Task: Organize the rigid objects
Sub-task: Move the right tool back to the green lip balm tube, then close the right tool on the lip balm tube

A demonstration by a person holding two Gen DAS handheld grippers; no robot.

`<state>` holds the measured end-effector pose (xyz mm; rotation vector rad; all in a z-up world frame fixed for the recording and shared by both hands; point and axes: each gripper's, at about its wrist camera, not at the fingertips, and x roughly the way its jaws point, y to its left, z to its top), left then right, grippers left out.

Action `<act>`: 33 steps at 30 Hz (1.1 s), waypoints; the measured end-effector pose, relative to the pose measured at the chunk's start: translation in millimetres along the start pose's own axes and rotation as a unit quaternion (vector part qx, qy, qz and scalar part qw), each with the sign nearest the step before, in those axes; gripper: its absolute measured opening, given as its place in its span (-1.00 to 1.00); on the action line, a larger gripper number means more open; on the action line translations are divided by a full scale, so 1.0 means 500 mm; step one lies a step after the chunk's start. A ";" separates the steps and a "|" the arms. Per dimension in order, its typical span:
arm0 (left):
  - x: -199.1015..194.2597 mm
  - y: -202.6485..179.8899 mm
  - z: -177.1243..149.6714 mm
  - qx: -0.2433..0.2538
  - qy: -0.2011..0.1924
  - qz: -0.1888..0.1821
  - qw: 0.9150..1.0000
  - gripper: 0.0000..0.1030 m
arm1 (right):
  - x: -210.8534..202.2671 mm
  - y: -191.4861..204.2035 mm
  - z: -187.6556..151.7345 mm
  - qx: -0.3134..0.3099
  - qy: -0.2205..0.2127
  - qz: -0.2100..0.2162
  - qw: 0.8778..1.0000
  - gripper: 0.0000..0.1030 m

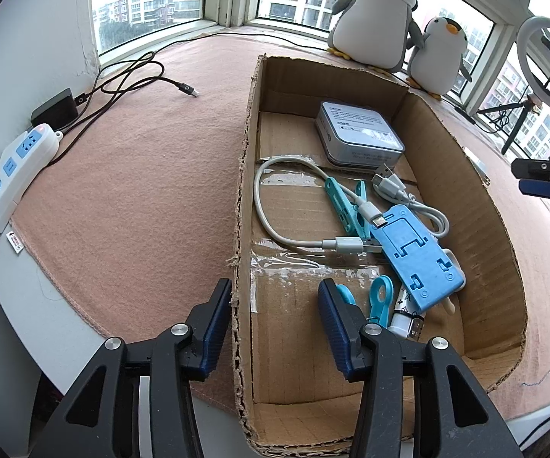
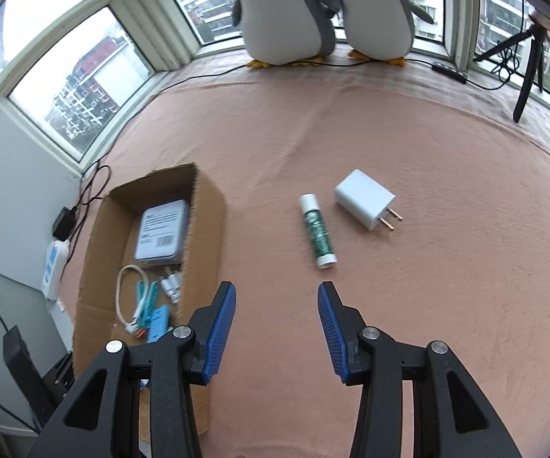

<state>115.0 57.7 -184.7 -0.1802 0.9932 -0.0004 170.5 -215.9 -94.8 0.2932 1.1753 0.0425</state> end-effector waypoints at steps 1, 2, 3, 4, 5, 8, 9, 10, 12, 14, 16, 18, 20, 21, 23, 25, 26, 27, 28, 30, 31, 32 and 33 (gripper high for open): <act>0.000 -0.002 0.000 0.000 0.000 0.000 1.000 -0.03 | 0.005 -0.005 0.003 0.002 0.002 -0.003 1.000 -0.21; 0.000 -0.002 0.000 0.000 0.000 0.000 1.000 -0.03 | 0.012 -0.012 0.008 0.004 0.005 -0.005 1.000 -0.21; 0.001 -0.003 0.000 0.000 0.000 0.000 1.000 -0.03 | 0.017 -0.016 0.010 0.005 0.008 -0.005 1.000 -0.21; 0.001 -0.002 0.000 0.001 0.001 0.001 1.000 -0.03 | 0.023 -0.019 0.013 0.006 0.011 -0.005 1.000 -0.21; 0.001 -0.002 0.000 0.001 0.001 0.001 1.000 -0.03 | 0.029 -0.022 0.016 0.005 0.014 -0.007 1.000 -0.21; 0.001 -0.004 0.000 0.001 0.001 0.002 1.000 -0.02 | 0.043 -0.029 0.026 0.004 0.017 -0.015 1.000 -0.21; 0.001 -0.004 0.000 0.002 0.001 0.002 1.000 -0.01 | 0.049 -0.031 0.030 0.005 0.019 -0.017 1.000 -0.21; 0.001 -0.004 0.000 0.002 0.001 0.003 1.000 0.01 | 0.055 -0.032 0.033 0.006 0.022 -0.017 1.000 -0.21; 0.001 -0.003 0.000 0.001 0.001 0.004 1.000 0.04 | 0.067 -0.034 0.040 0.008 0.027 -0.017 0.999 -0.21; 0.001 -0.004 -0.001 0.002 0.002 0.005 1.000 0.05 | 0.080 -0.037 0.049 0.007 0.031 -0.021 0.999 -0.21; 0.001 -0.004 0.000 0.002 0.002 0.006 1.000 0.06 | 0.092 -0.037 0.058 0.003 0.035 -0.026 0.999 -0.21; 0.001 -0.004 0.000 0.002 0.002 0.006 1.000 0.06 | 0.104 -0.038 0.066 0.000 0.040 -0.032 0.999 -0.21; 0.001 -0.005 0.001 0.003 0.002 0.006 1.000 0.06 | 0.118 -0.040 0.073 -0.002 0.044 -0.035 0.998 -0.21; 0.001 -0.005 0.000 0.002 0.002 0.006 1.000 0.06 | 0.126 -0.040 0.076 -0.004 0.047 -0.039 0.998 -0.21; 0.001 -0.005 0.000 0.002 0.002 0.006 1.000 0.06 | 0.135 -0.039 0.081 -0.009 0.049 -0.045 0.998 -0.21; 0.001 -0.005 0.000 0.002 0.002 0.006 1.000 0.06 | 0.145 -0.036 0.085 -0.015 0.053 -0.051 0.997 -0.21; 0.001 -0.004 0.001 0.002 0.002 0.006 1.000 0.06 | 0.151 -0.034 0.086 -0.017 0.055 -0.054 0.997 -0.21; 0.001 -0.005 0.000 0.002 0.002 0.006 1.000 0.06 | 0.155 -0.034 0.088 -0.018 0.057 -0.055 0.997 -0.21; 0.001 -0.005 0.000 0.002 0.002 0.006 1.000 0.06 | 0.160 -0.033 0.089 -0.018 0.059 -0.056 0.996 -0.21; 0.001 -0.005 0.000 0.002 0.002 0.006 1.000 0.06 | 0.167 -0.031 0.092 -0.019 0.062 -0.058 0.996 -0.21; 0.001 -0.005 0.000 0.003 0.002 0.006 1.000 0.06 | 0.170 -0.030 0.093 -0.021 0.064 -0.060 0.996 -0.21; 0.001 -0.005 0.001 0.003 0.002 0.006 1.000 0.06 | 0.173 -0.029 0.093 -0.022 0.065 -0.061 0.996 -0.21; 0.001 -0.005 0.000 0.002 0.002 0.006 1.000 0.06 | 0.175 -0.028 0.094 -0.024 0.065 -0.064 0.996 -0.21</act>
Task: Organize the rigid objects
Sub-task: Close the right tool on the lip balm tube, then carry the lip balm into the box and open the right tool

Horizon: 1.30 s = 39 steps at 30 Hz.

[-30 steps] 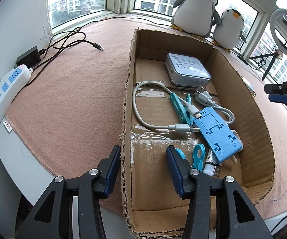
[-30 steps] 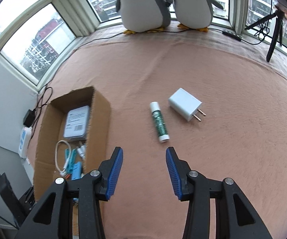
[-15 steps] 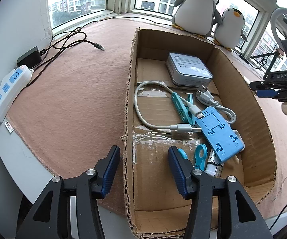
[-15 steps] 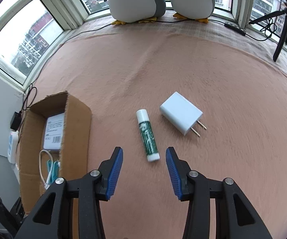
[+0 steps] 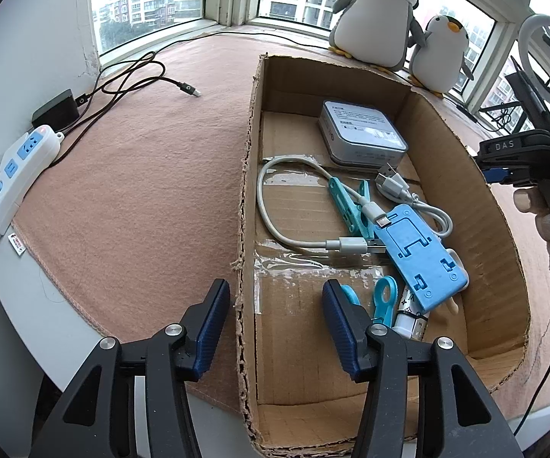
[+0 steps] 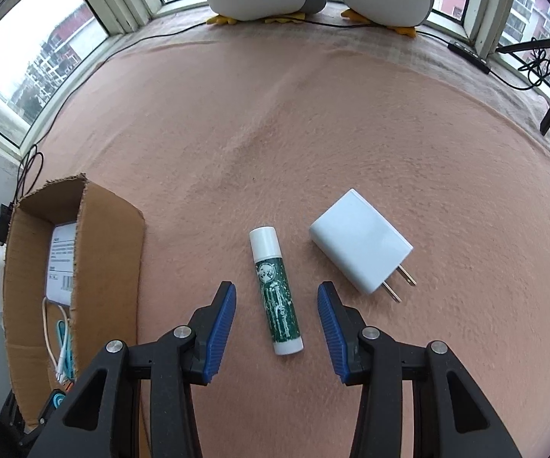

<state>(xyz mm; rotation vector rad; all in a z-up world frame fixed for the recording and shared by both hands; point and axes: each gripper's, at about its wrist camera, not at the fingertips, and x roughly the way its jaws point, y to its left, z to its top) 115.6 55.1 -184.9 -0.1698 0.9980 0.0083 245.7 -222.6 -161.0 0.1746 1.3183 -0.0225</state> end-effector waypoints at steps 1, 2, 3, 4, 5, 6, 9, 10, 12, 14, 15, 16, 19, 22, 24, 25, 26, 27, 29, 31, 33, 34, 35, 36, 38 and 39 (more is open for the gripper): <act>0.000 0.000 0.000 0.000 0.000 0.000 1.000 0.06 | 0.002 0.001 0.001 -0.001 0.000 -0.003 1.000 -0.21; 0.000 0.001 0.000 0.000 0.000 0.000 1.000 0.06 | 0.003 0.002 0.002 -0.003 -0.001 -0.004 1.000 -0.21; 0.000 0.000 0.000 0.000 0.000 0.000 1.000 0.06 | 0.004 0.004 0.002 -0.004 -0.001 -0.006 1.000 -0.22; 0.000 0.000 0.000 0.000 0.000 0.000 1.000 0.06 | 0.004 0.006 0.003 -0.006 -0.001 -0.009 1.000 -0.23; 0.000 0.000 0.000 0.000 0.000 0.000 1.000 0.06 | 0.006 0.007 0.003 -0.008 -0.001 -0.011 1.000 -0.26; 0.000 0.000 0.000 0.000 0.000 0.000 1.000 0.06 | 0.007 0.009 0.004 -0.009 0.000 -0.015 1.000 -0.27; 0.000 0.000 0.000 0.000 0.000 0.000 1.000 0.06 | 0.009 0.015 0.006 -0.016 0.001 -0.023 1.000 -0.39; 0.000 0.000 0.000 0.000 0.000 0.000 1.000 0.06 | 0.010 0.017 0.007 -0.017 0.002 -0.026 1.000 -0.44; 0.000 0.000 0.000 0.000 0.000 0.000 1.000 0.07 | 0.011 0.019 0.008 -0.021 0.002 -0.034 0.999 -0.51; 0.000 0.000 0.000 0.000 0.000 0.000 1.000 0.07 | 0.011 0.021 0.006 -0.024 0.002 -0.036 0.999 -0.58; 0.000 0.000 0.000 0.000 0.000 0.000 1.000 0.07 | 0.010 0.021 0.005 -0.024 0.002 -0.036 0.999 -0.60; 0.000 0.001 0.000 0.000 0.000 0.000 1.000 0.07 | 0.010 0.019 0.005 -0.025 0.002 -0.036 0.999 -0.66; 0.000 0.000 0.000 0.000 0.000 0.000 1.000 0.07 | 0.010 0.016 0.003 -0.021 0.001 -0.034 0.999 -0.73; 0.000 0.000 0.000 0.000 0.000 0.000 1.000 0.07 | 0.007 0.011 -0.002 -0.016 0.000 -0.028 0.999 -0.73; 0.000 0.000 0.000 0.000 0.000 0.000 1.000 0.07 | 0.004 0.010 -0.007 -0.012 -0.001 -0.025 1.000 -0.73; 0.000 0.000 0.000 0.000 0.000 0.000 1.000 0.07 | 0.002 0.009 -0.011 -0.009 -0.002 -0.022 1.000 -0.73; 0.000 0.001 0.000 0.000 0.000 0.000 1.000 0.07 | 0.000 0.006 -0.015 -0.005 -0.004 -0.018 1.000 -0.73; 0.000 0.000 0.000 0.000 0.000 0.000 1.000 0.07 | -0.004 0.003 -0.018 -0.002 -0.006 -0.015 1.000 -0.73; 0.000 0.000 0.000 0.000 0.000 0.000 1.000 0.07 | -0.014 0.003 -0.026 0.001 -0.013 -0.008 1.000 -0.73; 0.000 0.000 0.000 0.000 0.000 0.000 1.000 0.07 | -0.029 0.008 -0.035 0.002 -0.022 -0.003 1.000 -0.73; 0.000 0.000 0.000 0.000 0.000 0.000 1.000 0.07 | -0.046 0.015 -0.043 0.000 -0.031 0.006 1.000 -0.73; 0.000 0.000 0.000 0.000 0.000 0.000 1.000 0.07 | -0.058 0.022 -0.048 -0.003 -0.037 0.011 0.999 -0.73; 0.000 0.000 0.000 0.000 0.000 0.000 1.000 0.07 | -0.068 0.029 -0.052 -0.005 -0.042 0.016 0.999 -0.73; 0.000 0.000 0.000 0.000 0.000 0.000 1.000 0.07 | -0.077 0.036 -0.055 -0.007 -0.047 0.020 0.999 -0.73; 0.000 0.001 0.000 0.000 0.000 0.000 1.000 0.07 | -0.098 0.052 -0.062 -0.012 -0.057 0.028 0.998 -0.73; 0.000 0.000 0.000 0.000 0.000 0.000 1.000 0.07 | -0.109 0.062 -0.063 -0.016 -0.063 0.033 0.997 -0.73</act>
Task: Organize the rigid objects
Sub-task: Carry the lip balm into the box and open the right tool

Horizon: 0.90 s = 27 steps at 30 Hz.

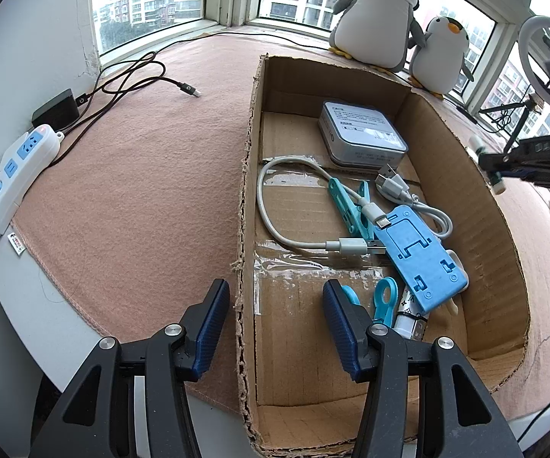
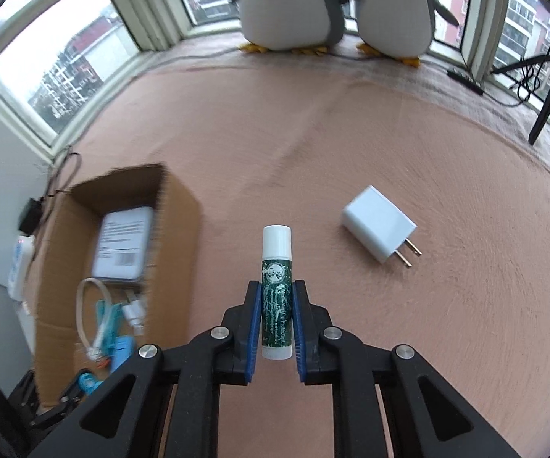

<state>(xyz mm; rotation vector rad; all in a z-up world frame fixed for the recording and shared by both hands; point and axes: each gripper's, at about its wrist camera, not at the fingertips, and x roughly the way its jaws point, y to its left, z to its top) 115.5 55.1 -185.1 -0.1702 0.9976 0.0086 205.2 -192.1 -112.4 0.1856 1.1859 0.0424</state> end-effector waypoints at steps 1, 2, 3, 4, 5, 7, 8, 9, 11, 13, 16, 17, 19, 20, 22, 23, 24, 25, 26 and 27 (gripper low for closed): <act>0.000 0.000 0.000 0.000 0.000 0.000 1.000 0.07 | -0.010 0.010 -0.001 -0.004 -0.005 0.004 1.000 -0.73; 0.000 0.001 0.000 0.000 0.000 0.000 1.000 0.07 | -0.018 0.021 0.000 -0.010 -0.011 0.007 1.000 -0.73; 0.000 0.000 0.000 0.000 0.000 0.000 1.000 0.07 | -0.025 0.030 0.000 -0.013 -0.015 0.010 1.000 -0.73; 0.000 0.000 0.000 0.000 0.000 0.000 1.000 0.07 | -0.033 0.040 -0.001 -0.018 -0.018 0.016 1.000 -0.73; 0.000 0.000 0.000 0.000 0.000 0.000 1.000 0.07 | -0.040 0.051 -0.003 -0.022 -0.021 0.022 0.999 -0.73; 0.000 0.000 0.000 0.000 0.000 0.000 1.000 0.07 | -0.047 0.072 -0.006 -0.032 -0.024 0.031 0.999 -0.73; 0.000 0.001 0.000 0.000 0.000 0.000 1.000 0.07 | -0.050 0.087 -0.006 -0.040 -0.025 0.036 0.998 -0.73; 0.000 0.000 0.000 0.000 0.000 0.000 1.000 0.07 | -0.054 0.101 -0.008 -0.047 -0.026 0.040 0.998 -0.73; 0.000 0.001 0.000 0.000 0.000 0.000 1.000 0.07 | -0.053 0.122 -0.007 -0.057 -0.026 0.044 0.997 -0.73; 0.000 0.000 0.000 0.000 0.000 0.000 1.000 0.07 | -0.049 0.145 -0.006 -0.067 -0.024 0.051 0.996 -0.73; 0.000 0.001 0.000 0.000 0.000 0.000 1.000 0.07 | -0.040 0.173 -0.007 -0.079 -0.020 0.058 0.995 -0.73; 0.000 0.001 0.000 0.000 0.000 0.000 1.000 0.07 | -0.035 0.183 -0.007 -0.084 -0.018 0.058 0.995 -0.73; 0.000 0.000 0.000 0.000 0.000 0.000 1.000 0.07 | -0.028 0.199 -0.009 -0.092 -0.014 0.061 0.994 -0.73; 0.000 0.001 0.000 0.000 0.000 0.000 1.000 0.07 | -0.023 0.208 -0.011 -0.096 -0.011 0.061 0.993 -0.73; 0.000 0.001 0.000 0.000 0.000 -0.001 1.000 0.07 | -0.015 0.220 -0.014 -0.104 -0.007 0.062 0.993 -0.73; 0.000 0.001 0.000 0.000 0.000 -0.001 1.000 0.07 | -0.008 0.228 -0.016 -0.108 -0.002 0.062 0.992 -0.73; 0.001 -0.001 0.000 0.000 0.000 -0.001 1.000 0.07 | -0.003 0.232 -0.018 -0.110 0.000 0.062 0.992 -0.73; 0.001 -0.001 0.000 0.000 0.000 -0.001 1.000 0.07 | 0.005 0.238 -0.020 -0.113 0.005 0.061 0.992 -0.73; 0.001 -0.001 0.001 0.000 0.000 -0.002 1.000 0.07 | 0.010 0.241 -0.021 -0.115 0.008 0.061 0.991 -0.73; 0.001 -0.002 0.001 0.000 0.000 -0.002 1.000 0.07 | 0.017 0.247 -0.024 -0.118 0.013 0.061 0.991 -0.73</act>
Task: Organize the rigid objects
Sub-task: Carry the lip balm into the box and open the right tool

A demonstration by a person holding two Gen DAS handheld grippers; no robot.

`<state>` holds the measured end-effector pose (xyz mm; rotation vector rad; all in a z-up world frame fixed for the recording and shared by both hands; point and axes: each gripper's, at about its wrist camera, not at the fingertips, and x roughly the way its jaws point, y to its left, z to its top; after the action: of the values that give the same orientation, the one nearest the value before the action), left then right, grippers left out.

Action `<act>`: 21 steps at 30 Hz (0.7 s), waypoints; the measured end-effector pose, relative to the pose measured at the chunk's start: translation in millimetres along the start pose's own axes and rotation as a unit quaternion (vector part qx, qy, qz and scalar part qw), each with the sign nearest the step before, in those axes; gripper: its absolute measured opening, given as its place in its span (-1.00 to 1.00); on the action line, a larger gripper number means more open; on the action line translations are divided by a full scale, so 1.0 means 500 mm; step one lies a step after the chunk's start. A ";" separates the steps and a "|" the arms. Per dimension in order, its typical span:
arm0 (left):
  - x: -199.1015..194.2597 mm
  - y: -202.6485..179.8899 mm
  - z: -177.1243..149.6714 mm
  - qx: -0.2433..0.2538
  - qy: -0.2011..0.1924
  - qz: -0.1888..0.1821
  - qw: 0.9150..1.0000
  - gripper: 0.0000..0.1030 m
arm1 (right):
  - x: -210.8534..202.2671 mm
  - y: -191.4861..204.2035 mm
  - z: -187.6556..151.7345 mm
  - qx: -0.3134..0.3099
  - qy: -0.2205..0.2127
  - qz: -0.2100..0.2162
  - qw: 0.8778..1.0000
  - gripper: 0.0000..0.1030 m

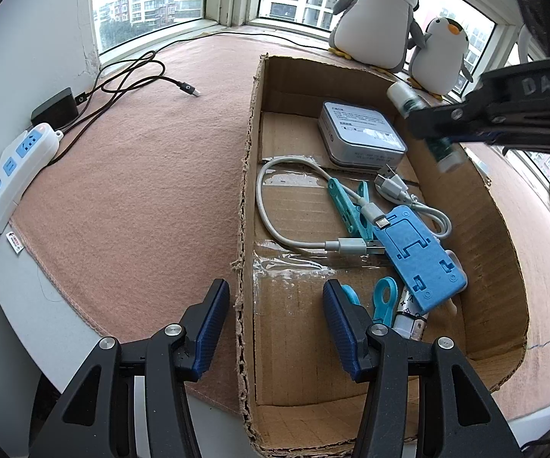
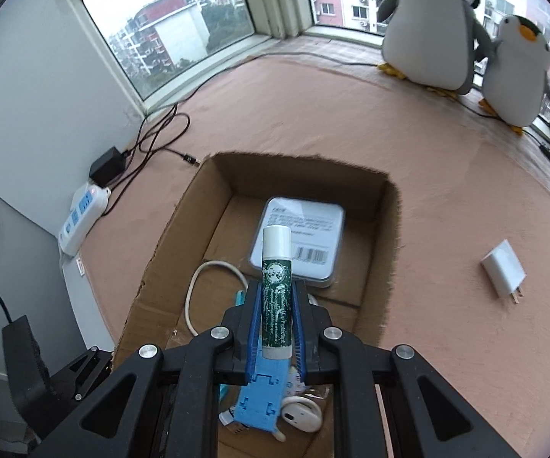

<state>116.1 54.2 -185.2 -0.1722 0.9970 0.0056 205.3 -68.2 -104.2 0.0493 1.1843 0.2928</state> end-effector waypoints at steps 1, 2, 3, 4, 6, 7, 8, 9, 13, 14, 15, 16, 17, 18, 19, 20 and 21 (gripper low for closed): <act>0.001 -0.001 0.000 0.000 0.000 0.000 1.000 0.07 | 0.006 0.004 -0.001 -0.003 0.004 0.000 1.000 -0.73; 0.001 -0.002 0.000 0.000 0.000 0.000 1.000 0.07 | 0.014 0.009 -0.003 -0.007 0.008 -0.002 1.000 -0.73; 0.001 -0.001 0.000 0.000 0.000 0.000 1.000 0.07 | 0.020 0.012 -0.004 -0.010 0.011 -0.004 1.000 -0.73; 0.001 -0.002 0.000 0.000 0.000 0.000 1.000 0.07 | 0.025 0.014 -0.005 -0.012 0.015 -0.005 1.000 -0.73; 0.001 -0.001 0.000 0.000 0.000 0.000 1.000 0.07 | 0.034 0.017 -0.007 -0.013 0.019 -0.007 1.000 -0.73; 0.001 -0.001 0.000 0.000 0.000 0.000 1.000 0.07 | 0.037 0.019 -0.009 -0.014 0.021 -0.007 1.000 -0.73; 0.001 -0.001 0.000 0.000 0.000 0.000 1.000 0.07 | 0.040 0.020 -0.009 -0.014 0.022 -0.007 1.000 -0.73; 0.001 -0.001 0.000 0.000 0.000 0.000 1.000 0.07 | 0.043 0.022 -0.010 -0.015 0.023 -0.007 1.000 -0.73; 0.000 -0.001 0.000 0.000 0.000 0.000 1.000 0.07 | 0.046 0.027 -0.011 -0.019 0.023 -0.012 0.999 -0.72; 0.001 -0.001 0.000 0.000 0.000 0.000 1.000 0.07 | 0.047 0.030 -0.010 -0.020 0.022 -0.013 0.999 -0.70; 0.001 -0.001 0.000 -0.001 0.000 0.000 1.000 0.07 | 0.047 0.031 -0.010 -0.020 0.023 -0.010 0.999 -0.69; 0.001 -0.002 0.000 -0.001 0.000 0.000 1.000 0.07 | 0.047 0.031 -0.009 -0.020 0.023 -0.008 0.999 -0.64; 0.001 -0.002 0.000 -0.001 0.000 0.000 1.000 0.07 | 0.047 0.032 -0.009 -0.020 0.024 -0.009 0.999 -0.57; 0.001 -0.002 0.000 -0.001 0.000 0.000 1.000 0.07 | 0.047 0.033 -0.009 -0.021 0.023 -0.010 0.999 -0.53; 0.001 -0.002 0.000 -0.001 0.000 0.000 1.000 0.07 | 0.047 0.034 -0.009 -0.022 0.022 -0.011 0.999 -0.46; 0.001 -0.002 0.000 -0.001 0.000 0.000 1.000 0.07 | 0.046 0.035 -0.009 -0.022 0.021 -0.010 0.999 -0.44; 0.001 -0.002 0.000 -0.001 0.000 0.000 1.000 0.07 | 0.046 0.036 -0.010 -0.022 0.022 -0.010 0.999 -0.44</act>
<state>116.5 53.2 -185.6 -0.1739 0.9967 0.0059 205.1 -45.9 -123.6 -0.0069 1.2205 0.3043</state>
